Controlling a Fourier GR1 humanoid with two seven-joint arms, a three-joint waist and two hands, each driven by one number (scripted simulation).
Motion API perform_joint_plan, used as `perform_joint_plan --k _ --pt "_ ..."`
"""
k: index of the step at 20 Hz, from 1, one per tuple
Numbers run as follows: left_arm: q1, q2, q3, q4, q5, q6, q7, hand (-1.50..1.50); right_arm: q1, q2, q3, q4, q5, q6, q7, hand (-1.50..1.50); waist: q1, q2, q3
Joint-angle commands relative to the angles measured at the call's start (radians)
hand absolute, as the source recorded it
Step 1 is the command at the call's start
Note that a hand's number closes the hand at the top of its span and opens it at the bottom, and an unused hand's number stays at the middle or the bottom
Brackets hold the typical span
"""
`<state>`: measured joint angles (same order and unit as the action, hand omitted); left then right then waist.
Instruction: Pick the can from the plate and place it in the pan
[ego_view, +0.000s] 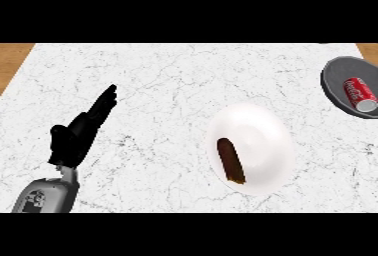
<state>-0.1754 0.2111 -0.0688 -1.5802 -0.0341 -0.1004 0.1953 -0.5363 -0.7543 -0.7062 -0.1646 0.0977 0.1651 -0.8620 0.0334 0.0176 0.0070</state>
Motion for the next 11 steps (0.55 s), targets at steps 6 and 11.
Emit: perform_joint_plan --k 6,11 --pt "0.023 -0.036 -0.017 0.007 -0.046 0.029 -0.023 0.00 0.104 0.052 0.009 -0.005 -0.009 0.036 -0.138 -1.50 -0.010 -0.006 -0.002" --pt "0.004 0.024 0.059 -0.016 0.034 -0.053 0.009 0.00 0.140 0.101 0.022 -0.019 -0.015 -0.041 -0.173 -1.50 -0.015 -0.010 -0.003"
